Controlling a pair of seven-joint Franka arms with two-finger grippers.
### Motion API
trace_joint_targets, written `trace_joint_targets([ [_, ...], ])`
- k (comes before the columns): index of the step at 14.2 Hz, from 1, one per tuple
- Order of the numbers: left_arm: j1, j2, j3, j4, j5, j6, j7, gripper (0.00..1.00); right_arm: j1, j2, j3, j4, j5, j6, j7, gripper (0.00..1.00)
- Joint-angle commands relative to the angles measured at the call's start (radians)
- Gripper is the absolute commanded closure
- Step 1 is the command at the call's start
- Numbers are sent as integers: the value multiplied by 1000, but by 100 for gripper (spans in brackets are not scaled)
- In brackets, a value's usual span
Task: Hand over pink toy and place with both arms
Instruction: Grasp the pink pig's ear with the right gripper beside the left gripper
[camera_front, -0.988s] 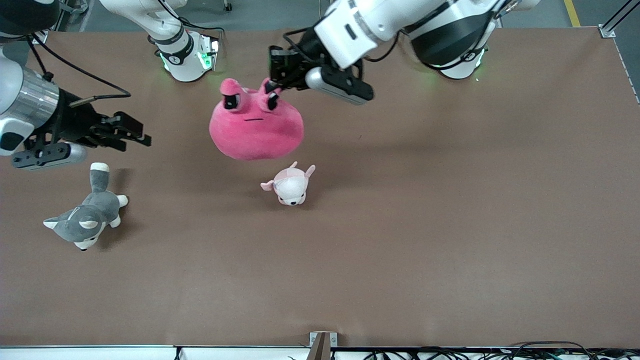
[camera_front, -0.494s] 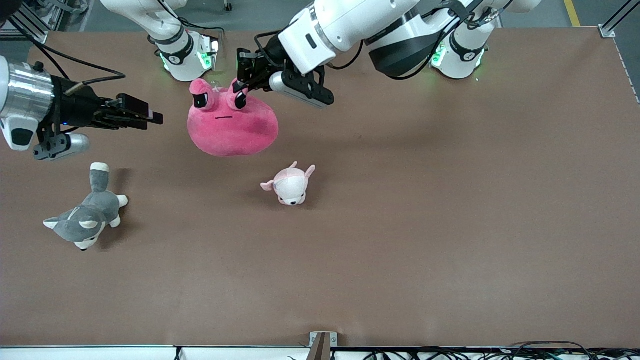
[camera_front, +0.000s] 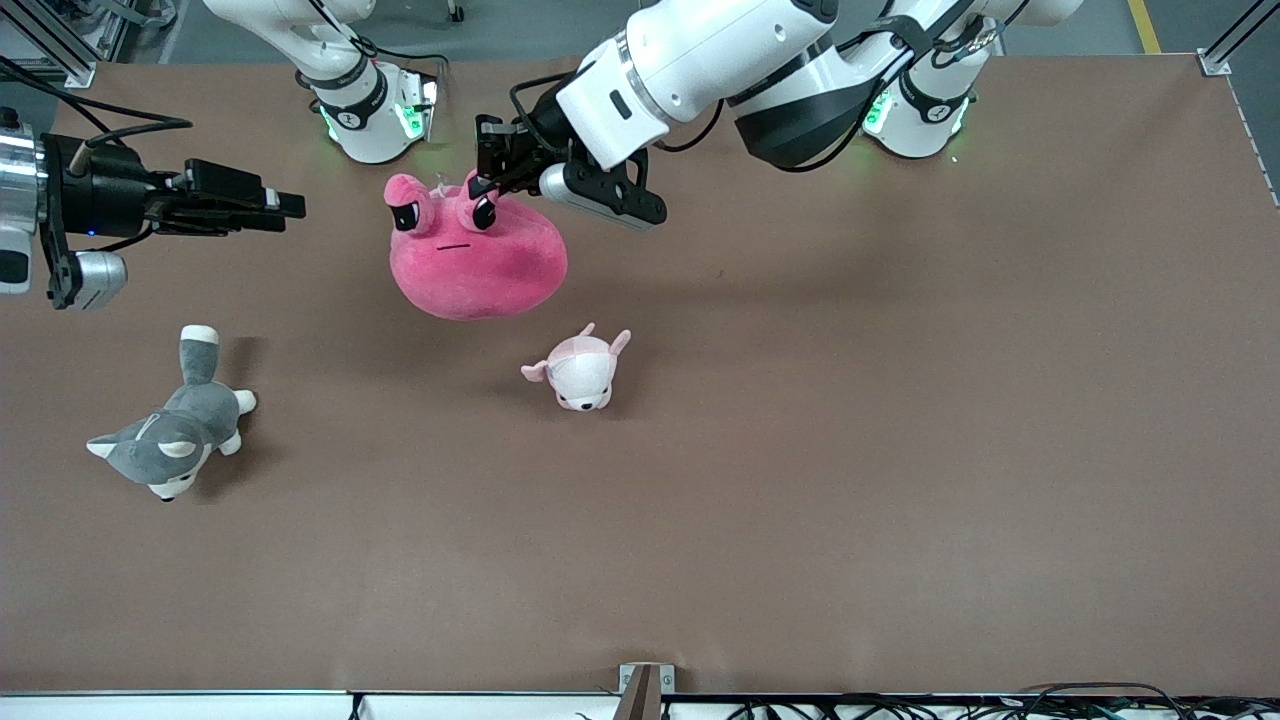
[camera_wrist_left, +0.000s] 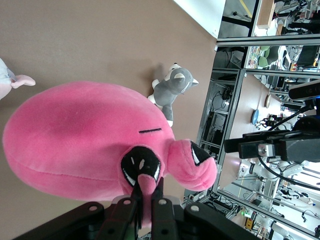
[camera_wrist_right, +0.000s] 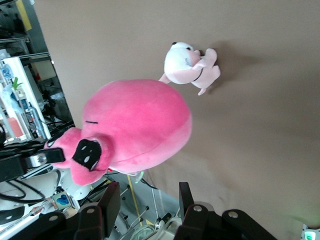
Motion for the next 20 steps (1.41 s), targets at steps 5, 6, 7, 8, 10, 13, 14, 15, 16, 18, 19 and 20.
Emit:
trace_joint_targets([
  [5, -5, 2, -1, 15, 4, 9, 5, 98, 106, 2, 7, -3, 102, 14, 71, 50],
  [6, -5, 2, -1, 15, 4, 9, 4, 98, 134, 2, 7, 0, 99, 37, 108, 50],
  [7, -5, 1, -1, 15, 4, 7, 4, 98, 151, 0, 7, 0, 93, 63, 129, 50],
  [8, -5, -1, -1, 9, 4, 6, 4, 98, 157, 2, 7, 0, 92, 68, 134, 50],
  [10, -5, 1, -1, 3, 4, 6, 4, 98, 157, 0, 5, 2, 86, 69, 130, 50],
  [13, -4, -4, -1, 3, 4, 6, 4, 98, 176, 0, 7, 5, 39, 86, 130, 49],
  [14, -2, -5, -1, 4, 4, 4, 4, 98, 197, 0, 9, 5, 1, 100, 130, 49],
  [15, -2, -5, -1, 3, 2, 4, 4, 98, 223, 0, 7, 6, -48, 117, 130, 49],
  [16, -2, -4, -1, 3, 4, 4, 4, 98, 246, -1, 9, 6, -84, 135, 130, 49],
  [18, -2, -4, -1, 3, 4, 3, 4, 98, 274, -3, 7, 6, -107, 158, 131, 48],
  [19, 0, -4, -1, 3, 4, 3, 4, 98, 275, -3, 7, 6, -107, 175, 131, 48],
  [20, 0, -4, -1, 3, 4, 3, 4, 98, 277, -3, 7, 6, -108, 191, 131, 48],
])
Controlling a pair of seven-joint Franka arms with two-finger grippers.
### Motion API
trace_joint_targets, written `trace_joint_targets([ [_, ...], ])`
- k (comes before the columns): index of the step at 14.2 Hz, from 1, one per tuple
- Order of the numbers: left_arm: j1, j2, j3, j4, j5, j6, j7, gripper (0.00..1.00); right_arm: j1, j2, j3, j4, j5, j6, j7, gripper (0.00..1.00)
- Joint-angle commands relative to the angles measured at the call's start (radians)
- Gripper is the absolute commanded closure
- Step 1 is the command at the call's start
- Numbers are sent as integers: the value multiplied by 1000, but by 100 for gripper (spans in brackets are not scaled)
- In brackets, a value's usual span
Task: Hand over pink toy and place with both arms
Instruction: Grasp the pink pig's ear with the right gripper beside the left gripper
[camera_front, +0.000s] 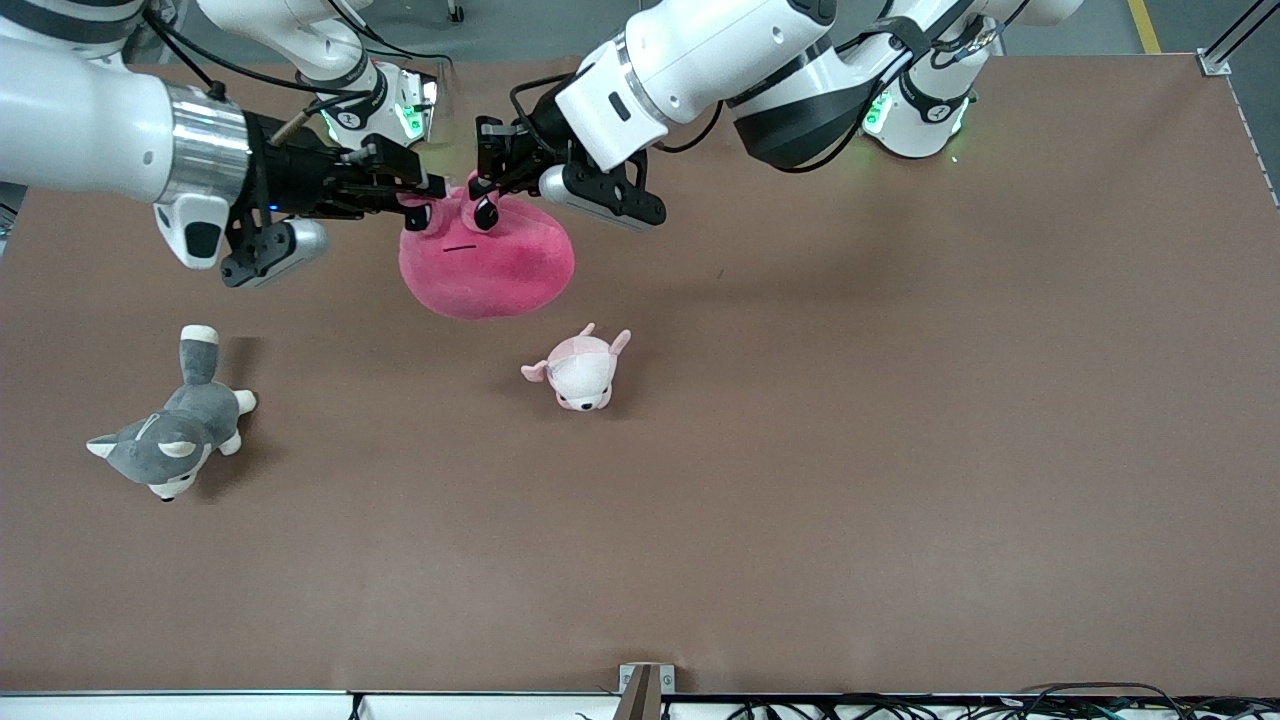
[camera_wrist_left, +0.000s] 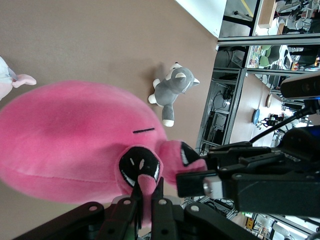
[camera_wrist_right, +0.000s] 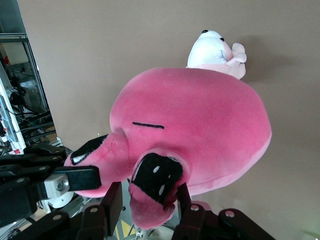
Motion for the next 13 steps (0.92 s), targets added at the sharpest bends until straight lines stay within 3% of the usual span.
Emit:
trace_joint_targets([
  [1, -1, -4, -1, 6, 4, 2, 3, 98, 7, -4, -4, 5, -28, 29, 13, 48],
  [6, 1, -6, -1, 7, 4, 0, 3, 98, 49, -4, -4, 5, -136, 66, 5, 50],
  [9, 3, -4, -1, 7, 4, -1, 5, 98, 66, -4, -4, 5, -156, 67, 3, 52],
  [10, 3, -4, -1, 7, 4, -1, 5, 98, 66, -4, -4, 5, -163, 67, 3, 59],
  [12, 6, -4, -1, 7, 4, -1, 5, 98, 65, -4, -5, 5, -167, 81, 2, 93],
  [13, 6, -4, -1, 6, 4, -3, 5, 98, 65, -4, -5, 5, -182, 90, 2, 99],
])
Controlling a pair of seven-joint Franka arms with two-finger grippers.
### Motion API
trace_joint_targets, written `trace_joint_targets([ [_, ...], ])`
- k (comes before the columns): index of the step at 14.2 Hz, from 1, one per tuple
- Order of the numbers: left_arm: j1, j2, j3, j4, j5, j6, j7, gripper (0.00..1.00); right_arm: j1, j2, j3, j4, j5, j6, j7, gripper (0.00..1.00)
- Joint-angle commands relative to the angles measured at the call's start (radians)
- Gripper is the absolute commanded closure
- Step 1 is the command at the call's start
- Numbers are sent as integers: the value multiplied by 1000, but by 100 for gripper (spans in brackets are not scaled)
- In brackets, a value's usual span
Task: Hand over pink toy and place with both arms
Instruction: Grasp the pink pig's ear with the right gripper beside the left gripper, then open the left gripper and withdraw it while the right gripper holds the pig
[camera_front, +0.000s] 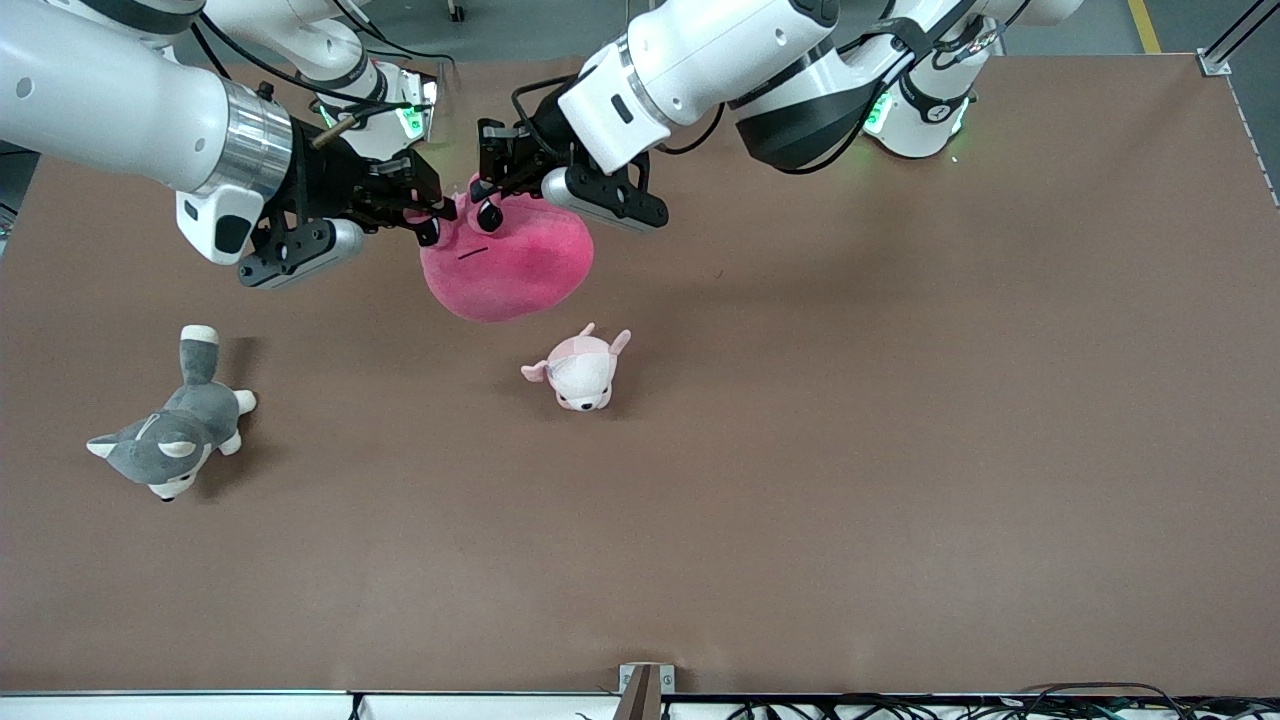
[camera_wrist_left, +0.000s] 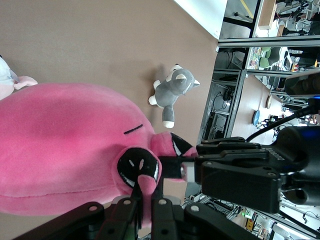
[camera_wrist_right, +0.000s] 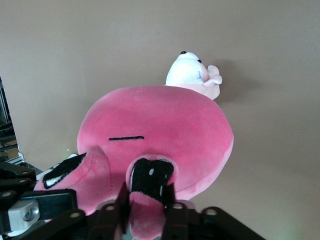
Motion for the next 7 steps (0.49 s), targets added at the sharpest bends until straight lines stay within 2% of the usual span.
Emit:
trace_joint_targets([
  [1, 2, -6, -3, 6, 4, -2, 5, 98, 7, -4, -2, 5, -54, 25, 2, 100],
  [4, 4, -6, -3, 8, 4, -2, 5, 97, -1, -3, -5, 8, -57, 25, 1, 100],
  [5, 4, -6, -3, 8, 4, -2, 6, 91, -1, -3, -5, 9, -57, 25, 1, 100],
  [6, 5, -6, -3, 8, 4, -2, 6, 73, -2, -3, -4, 9, -56, 25, 1, 100],
  [7, 5, -6, -3, 8, 2, -2, 6, 35, -2, -3, -5, 9, -54, 25, -1, 100],
])
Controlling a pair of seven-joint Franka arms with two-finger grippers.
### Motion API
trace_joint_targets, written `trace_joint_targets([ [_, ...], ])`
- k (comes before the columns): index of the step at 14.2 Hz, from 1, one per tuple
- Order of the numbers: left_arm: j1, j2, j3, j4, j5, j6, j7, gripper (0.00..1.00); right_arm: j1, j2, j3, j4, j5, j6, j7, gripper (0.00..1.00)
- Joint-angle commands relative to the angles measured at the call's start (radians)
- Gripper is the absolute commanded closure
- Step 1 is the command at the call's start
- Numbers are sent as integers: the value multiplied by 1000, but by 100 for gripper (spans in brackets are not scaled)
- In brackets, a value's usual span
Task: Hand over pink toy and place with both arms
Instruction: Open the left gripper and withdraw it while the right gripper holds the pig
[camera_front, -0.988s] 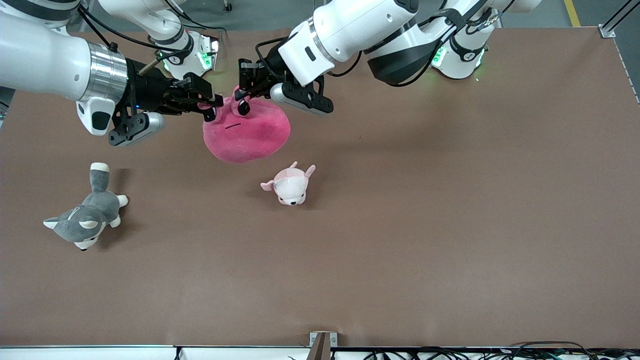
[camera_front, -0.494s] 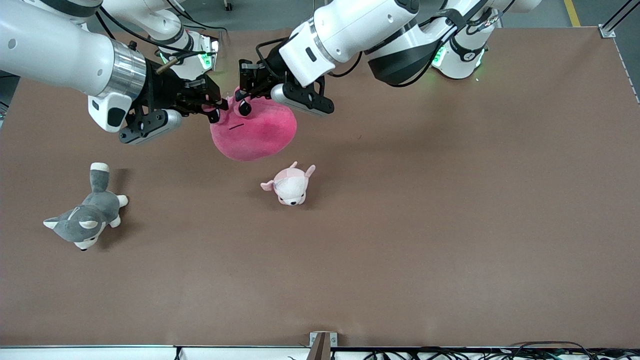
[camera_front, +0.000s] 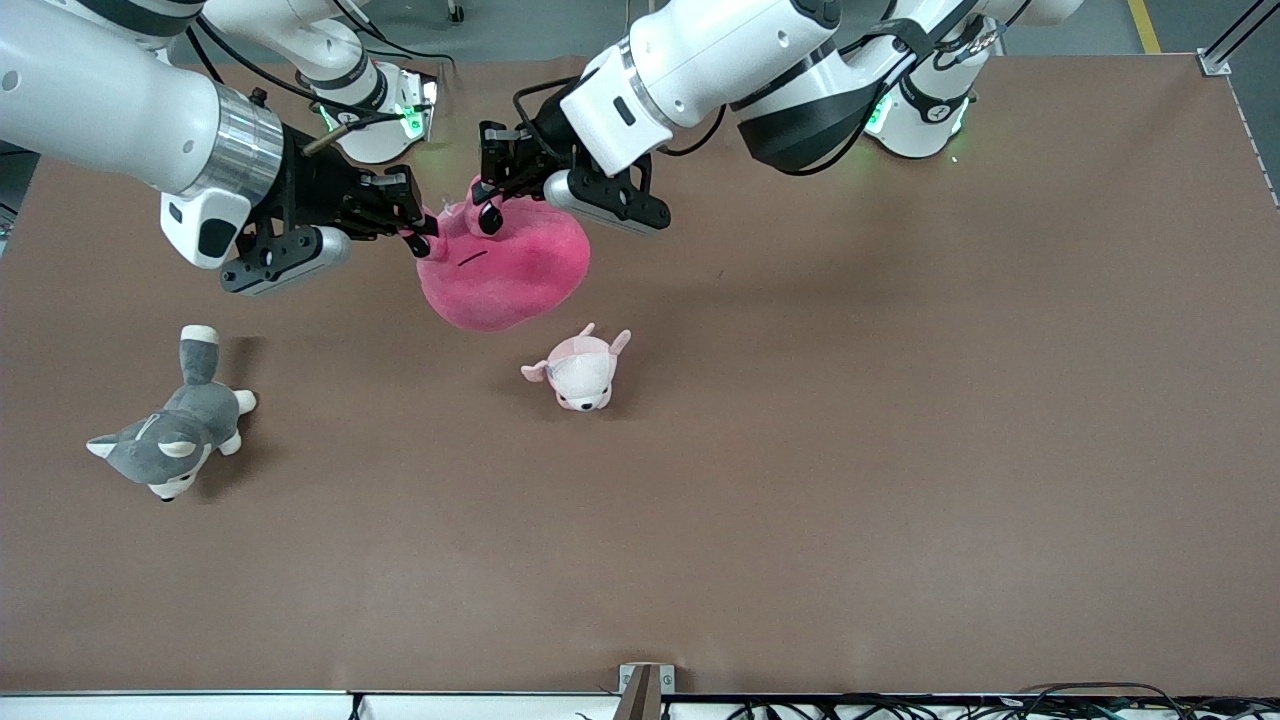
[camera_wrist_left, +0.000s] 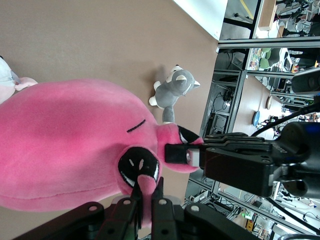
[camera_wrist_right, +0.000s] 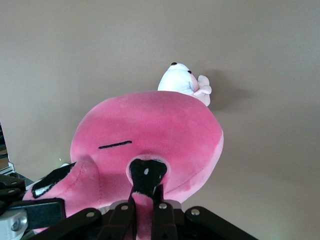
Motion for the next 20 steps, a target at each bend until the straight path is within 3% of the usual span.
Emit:
trace_joint_targets([
  [1, 4, -7, -3, 8, 2, -2, 6, 0, -2, -3, -1, 6, -22, 4, -1, 100],
  [5, 36, -25, 0, 4, 4, -19, 7, 0, -10, -4, -5, 6, -20, 0, -54, 100],
  [8, 166, -53, -2, 3, 4, -106, 9, 0, -100, 19, -12, 14, -4, 4, -94, 100],
  [12, 379, -88, 0, 3, 13, -302, 111, 0, -230, 133, -12, 21, 7, 9, -307, 100],
  [17, 523, -122, -3, -2, 423, -584, 305, 0, -363, 305, -10, 51, 26, 21, -450, 99],
  [20, 637, -168, -6, -18, 453, -698, 464, 0, -403, 367, -12, 51, 96, 19, -464, 99],
])
